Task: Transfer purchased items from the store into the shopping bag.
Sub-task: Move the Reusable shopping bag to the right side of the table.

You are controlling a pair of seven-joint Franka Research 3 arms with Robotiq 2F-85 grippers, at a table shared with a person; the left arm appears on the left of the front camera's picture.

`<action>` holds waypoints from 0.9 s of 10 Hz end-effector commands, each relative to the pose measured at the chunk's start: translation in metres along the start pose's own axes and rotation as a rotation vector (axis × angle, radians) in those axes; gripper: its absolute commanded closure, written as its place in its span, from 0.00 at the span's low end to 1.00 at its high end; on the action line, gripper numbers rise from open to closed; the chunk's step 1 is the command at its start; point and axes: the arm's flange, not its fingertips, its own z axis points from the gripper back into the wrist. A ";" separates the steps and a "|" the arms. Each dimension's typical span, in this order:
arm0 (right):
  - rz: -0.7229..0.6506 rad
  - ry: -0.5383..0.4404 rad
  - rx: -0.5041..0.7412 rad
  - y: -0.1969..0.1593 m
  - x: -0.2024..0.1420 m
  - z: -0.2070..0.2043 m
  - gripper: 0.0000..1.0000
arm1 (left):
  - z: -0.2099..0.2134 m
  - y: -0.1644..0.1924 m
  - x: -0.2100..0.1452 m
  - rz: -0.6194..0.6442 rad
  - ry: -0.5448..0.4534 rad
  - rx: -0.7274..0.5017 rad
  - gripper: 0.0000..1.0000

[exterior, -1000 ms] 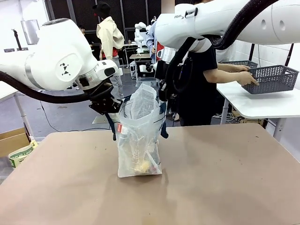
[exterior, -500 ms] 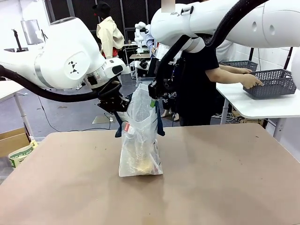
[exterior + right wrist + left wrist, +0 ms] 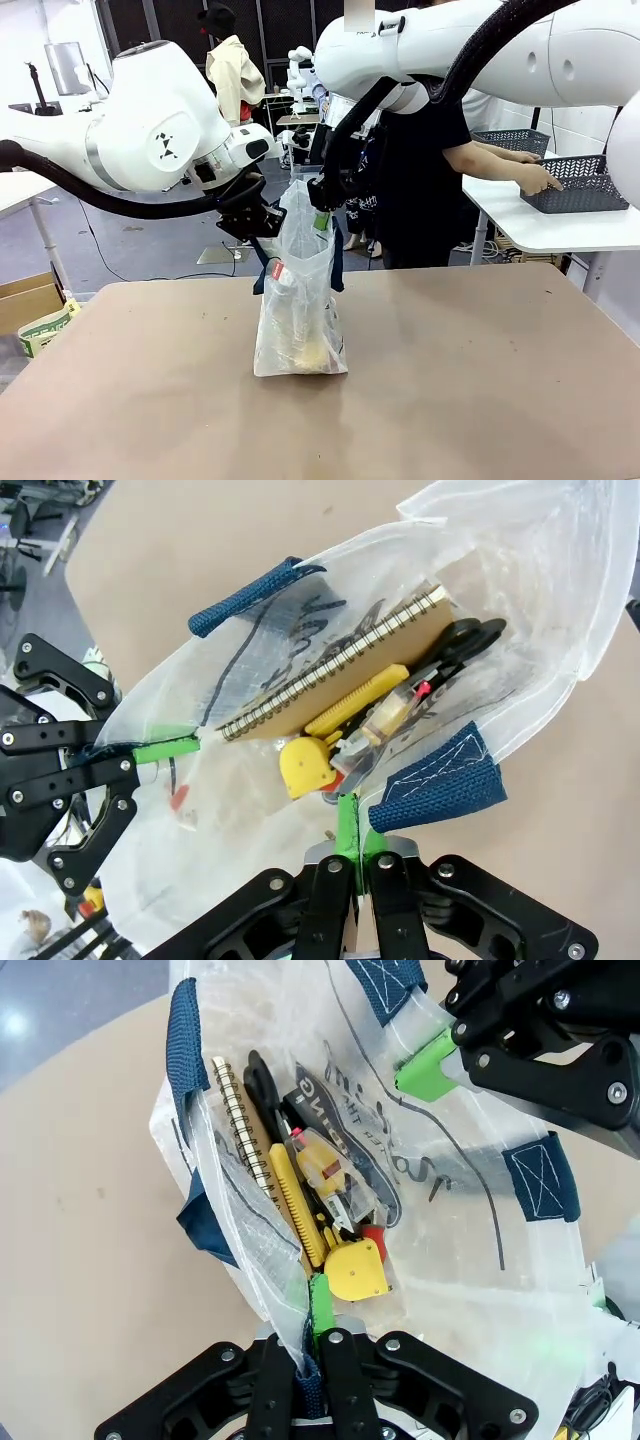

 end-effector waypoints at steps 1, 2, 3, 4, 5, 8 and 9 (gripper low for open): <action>0.002 -0.002 0.002 0.002 0.000 0.001 1.00 | 0.004 0.001 -0.002 -0.003 -0.006 0.008 1.00; 0.000 0.000 0.000 0.000 0.000 0.000 1.00 | 0.000 0.000 0.000 0.000 0.000 0.000 1.00; -0.074 -0.006 0.016 0.002 0.005 0.000 1.00 | -0.002 -0.005 0.001 -0.013 -0.011 -0.028 1.00; -0.095 -0.018 0.036 0.004 0.010 0.000 1.00 | -0.004 -0.008 0.001 -0.020 -0.029 -0.042 1.00; -0.138 -0.033 0.041 0.004 0.011 0.001 1.00 | -0.004 -0.007 0.000 -0.007 -0.039 -0.072 1.00; -0.212 -0.107 0.059 0.008 0.018 -0.002 1.00 | -0.004 -0.002 -0.001 0.044 -0.055 -0.130 1.00; -0.227 -0.127 0.065 0.008 0.016 -0.006 1.00 | -0.004 0.000 0.000 0.055 -0.052 -0.135 1.00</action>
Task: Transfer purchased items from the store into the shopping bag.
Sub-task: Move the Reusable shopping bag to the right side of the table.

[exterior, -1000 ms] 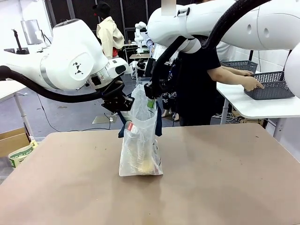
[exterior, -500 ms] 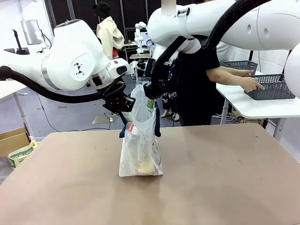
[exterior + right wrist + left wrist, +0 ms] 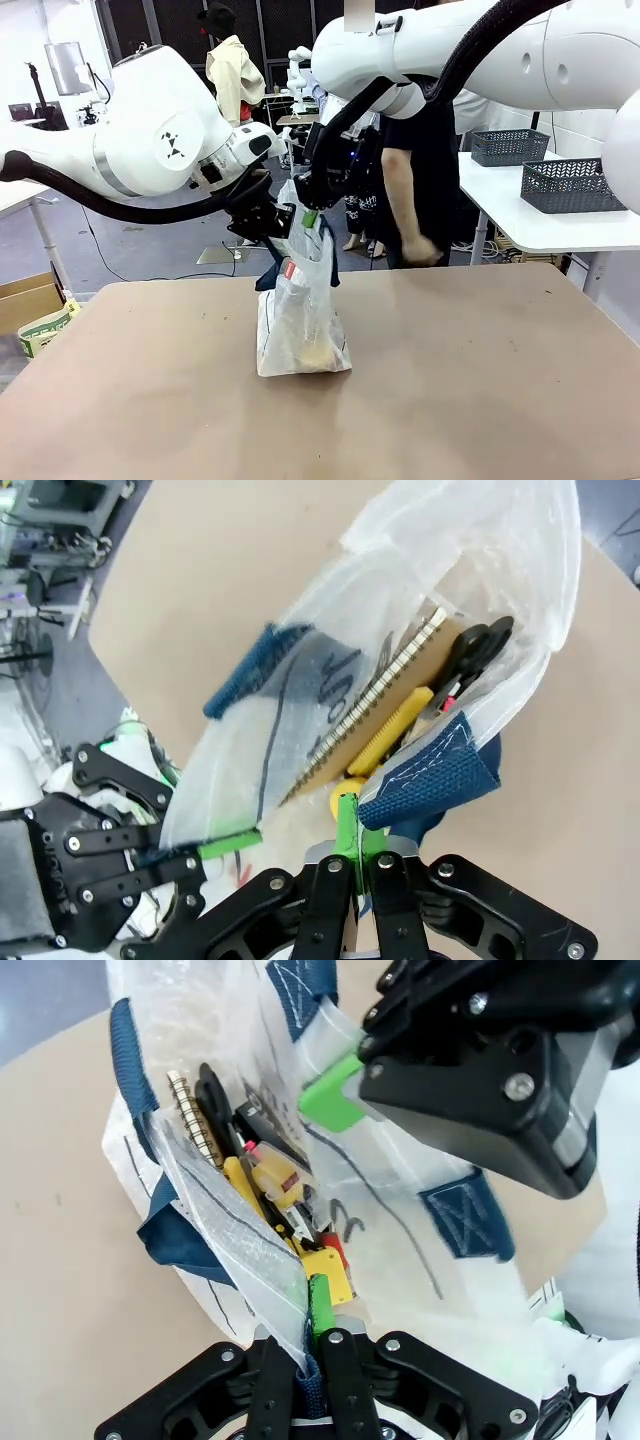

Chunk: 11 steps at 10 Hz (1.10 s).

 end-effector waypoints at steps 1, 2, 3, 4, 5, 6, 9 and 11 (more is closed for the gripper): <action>-0.047 -0.081 0.051 0.000 0.003 -0.005 1.00 | -0.001 0.009 -0.002 -0.003 -0.023 -0.039 1.00; -0.060 -0.078 0.067 -0.002 0.001 -0.007 1.00 | -0.005 0.010 -0.001 -0.002 -0.018 -0.037 1.00; -0.055 -0.077 0.042 -0.005 -0.001 -0.006 1.00 | -0.008 0.014 -0.001 -0.005 -0.003 -0.004 1.00; -0.031 -0.039 0.030 -0.004 0.004 -0.005 1.00 | -0.002 0.004 0.000 0.017 0.001 -0.009 1.00; -0.031 -0.039 0.030 -0.004 0.004 -0.005 1.00 | -0.002 0.004 0.000 0.017 0.001 -0.009 1.00; -0.031 -0.039 0.030 -0.004 0.004 -0.005 1.00 | -0.002 0.004 0.000 0.017 0.001 -0.009 1.00; -0.087 -0.071 0.072 -0.009 0.004 -0.009 1.00 | -0.013 -0.001 0.006 -0.013 -0.003 -0.051 1.00; -0.109 -0.101 0.097 -0.009 0.008 -0.011 1.00 | -0.018 -0.001 0.007 -0.002 -0.006 -0.071 1.00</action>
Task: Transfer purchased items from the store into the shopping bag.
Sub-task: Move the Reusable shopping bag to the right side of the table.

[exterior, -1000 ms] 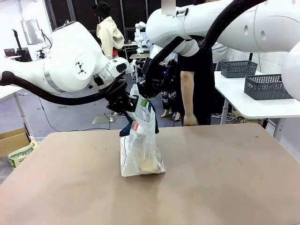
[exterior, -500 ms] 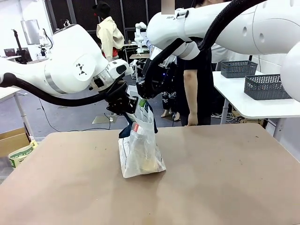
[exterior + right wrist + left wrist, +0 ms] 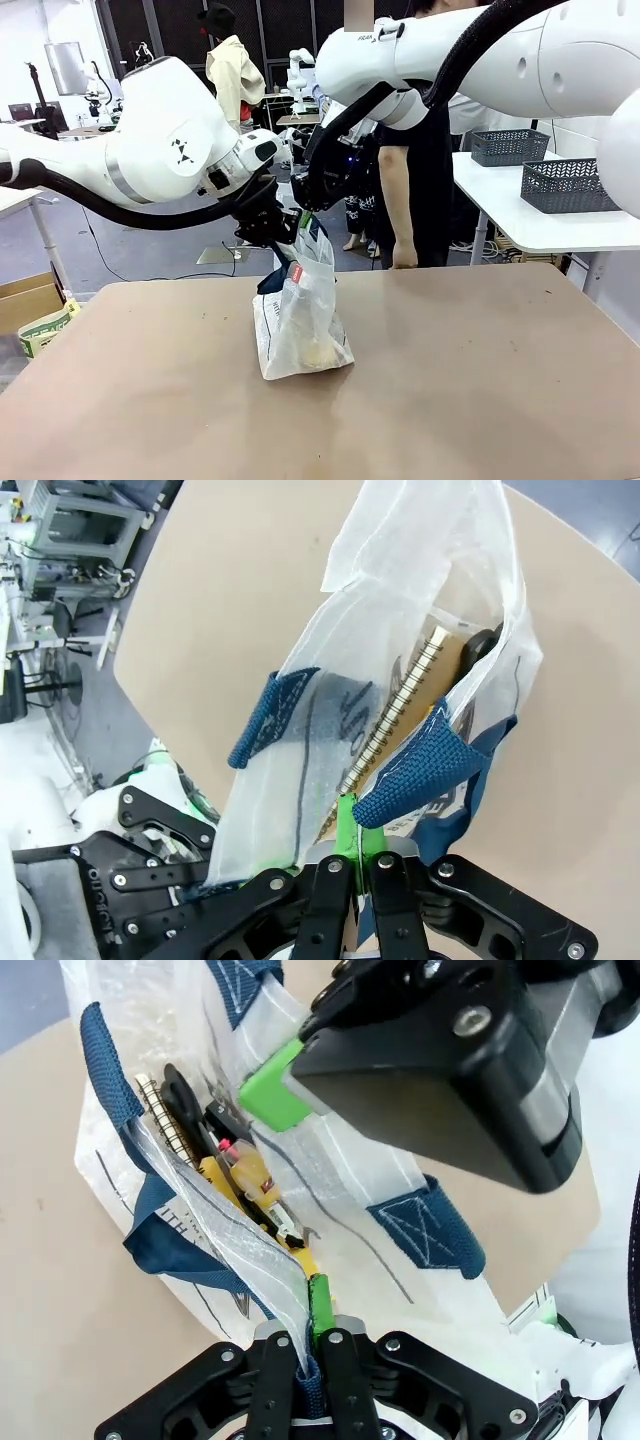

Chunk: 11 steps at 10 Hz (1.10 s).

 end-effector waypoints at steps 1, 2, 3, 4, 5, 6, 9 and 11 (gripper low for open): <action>-0.060 -0.051 0.045 0.002 0.004 -0.004 1.00 | -0.004 0.000 0.004 -0.013 -0.017 -0.058 1.00; -0.070 -0.058 0.050 0.002 0.005 -0.005 1.00 | -0.008 -0.001 0.004 -0.013 -0.018 -0.075 1.00; -0.075 -0.059 0.056 0.003 0.006 -0.007 1.00 | -0.010 0.000 0.005 -0.009 -0.013 -0.079 1.00; -0.082 -0.060 0.056 0.003 0.008 -0.008 1.00 | -0.011 -0.001 0.005 -0.006 -0.011 -0.081 1.00; -0.104 -0.058 0.061 0.005 0.008 -0.008 1.00 | -0.011 -0.002 0.005 -0.001 -0.012 -0.076 1.00; -0.099 -0.052 0.065 0.006 0.008 -0.010 1.00 | -0.012 -0.002 0.006 0.002 -0.009 -0.068 1.00; -0.070 -0.016 0.038 0.001 0.003 -0.008 1.00 | -0.011 -0.002 0.005 0.014 -0.001 -0.040 1.00; -0.097 -0.046 0.073 0.001 0.005 -0.010 1.00 | -0.010 0.002 0.008 -0.014 -0.020 -0.073 1.00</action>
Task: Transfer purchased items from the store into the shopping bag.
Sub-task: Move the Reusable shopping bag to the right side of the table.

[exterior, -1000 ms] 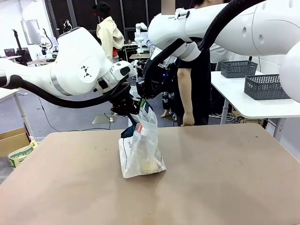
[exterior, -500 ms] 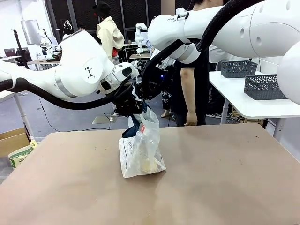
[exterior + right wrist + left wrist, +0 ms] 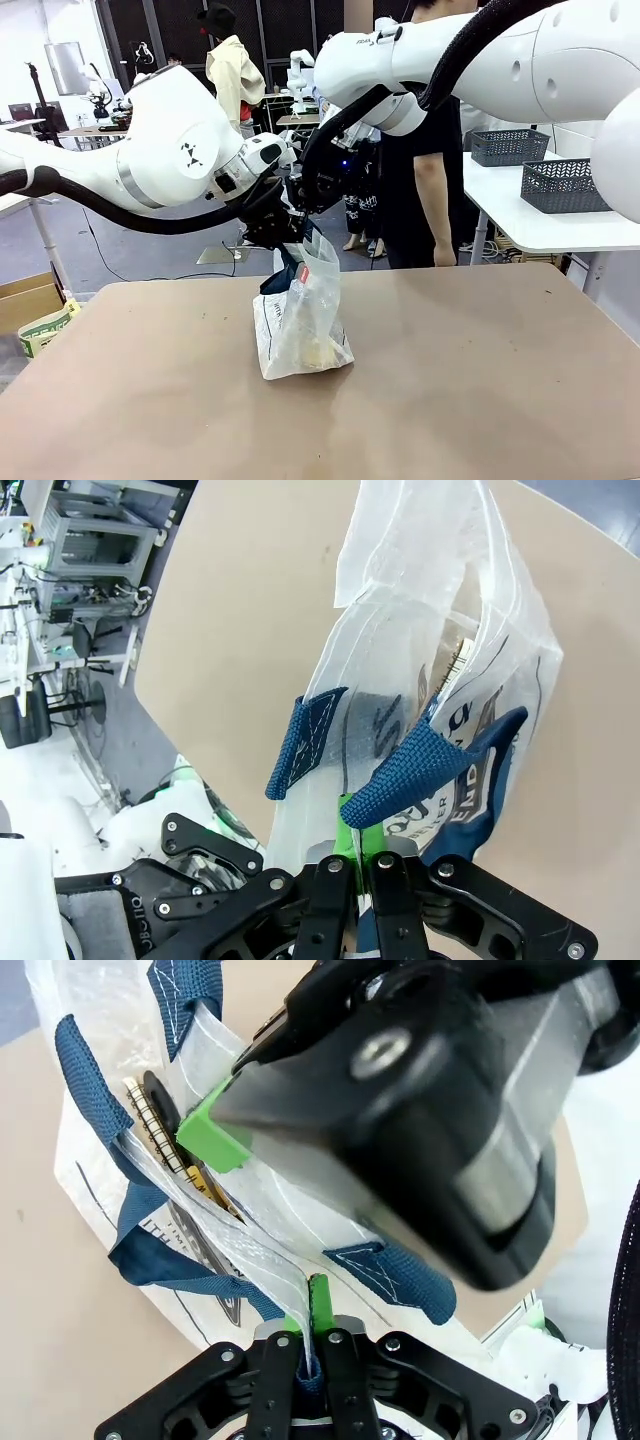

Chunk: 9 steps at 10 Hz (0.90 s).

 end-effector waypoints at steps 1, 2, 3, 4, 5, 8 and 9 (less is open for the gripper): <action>-0.034 -0.031 0.031 0.000 0.003 -0.005 1.00 | -0.001 0.000 0.005 -0.032 -0.019 -0.041 1.00; -0.037 -0.036 0.047 0.000 0.003 -0.005 1.00 | -0.002 0.000 0.006 -0.034 -0.017 -0.050 1.00; -0.043 -0.040 0.052 0.000 0.003 -0.006 1.00 | -0.002 0.000 0.006 -0.030 -0.019 -0.053 1.00; -0.045 -0.042 0.061 0.000 0.002 -0.007 1.00 | -0.001 0.001 0.007 -0.025 -0.021 -0.054 1.00; -0.047 -0.041 0.062 0.000 0.003 -0.008 1.00 | -0.001 0.001 0.007 -0.020 -0.022 -0.054 1.00; -0.046 -0.042 0.057 0.000 0.001 -0.008 1.00 | 0.002 0.002 0.008 -0.018 -0.027 -0.050 1.00; -0.047 -0.043 0.056 0.000 0.001 -0.007 1.00 | 0.003 0.002 0.009 -0.013 -0.032 -0.055 0.80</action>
